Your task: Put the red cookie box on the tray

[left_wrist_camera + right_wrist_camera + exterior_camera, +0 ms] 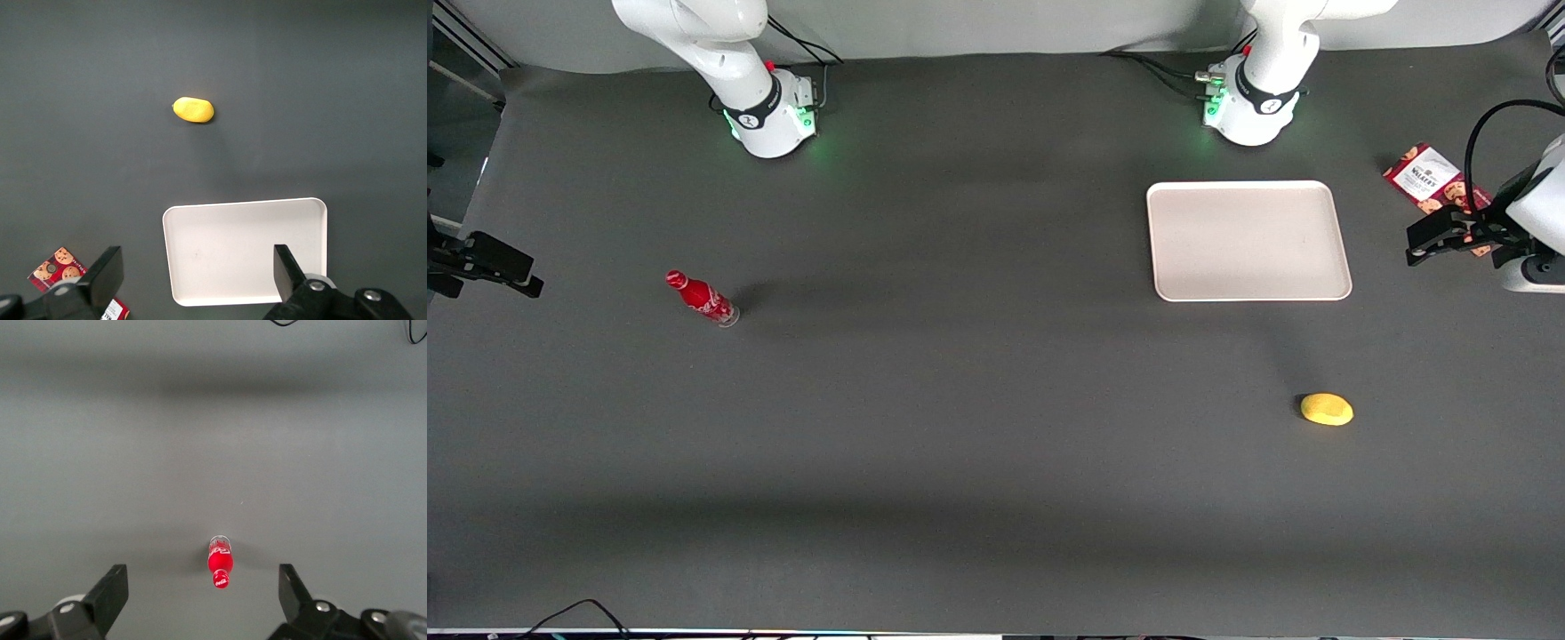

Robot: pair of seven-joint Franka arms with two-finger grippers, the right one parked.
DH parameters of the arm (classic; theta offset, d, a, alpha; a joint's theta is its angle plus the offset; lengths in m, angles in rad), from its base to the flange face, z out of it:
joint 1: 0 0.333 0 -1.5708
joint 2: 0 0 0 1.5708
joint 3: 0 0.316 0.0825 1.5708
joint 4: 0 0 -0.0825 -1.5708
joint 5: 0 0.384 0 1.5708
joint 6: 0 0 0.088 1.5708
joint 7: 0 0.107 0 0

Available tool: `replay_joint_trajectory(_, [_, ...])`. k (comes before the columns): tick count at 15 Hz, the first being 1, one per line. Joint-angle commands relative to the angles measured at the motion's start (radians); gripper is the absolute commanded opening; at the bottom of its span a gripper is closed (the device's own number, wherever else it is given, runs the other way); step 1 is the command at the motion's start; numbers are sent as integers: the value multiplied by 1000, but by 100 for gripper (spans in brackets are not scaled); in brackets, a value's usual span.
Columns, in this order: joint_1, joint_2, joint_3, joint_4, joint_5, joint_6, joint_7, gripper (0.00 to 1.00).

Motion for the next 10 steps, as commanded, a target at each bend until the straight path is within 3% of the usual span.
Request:
replay_joint_trajectory(1, [-5, 13, 2, 32, 0, -18, -15, 100])
replay_joint_trajectory(10, [1, 20, -4, 28, 0, -21, -22, 100])
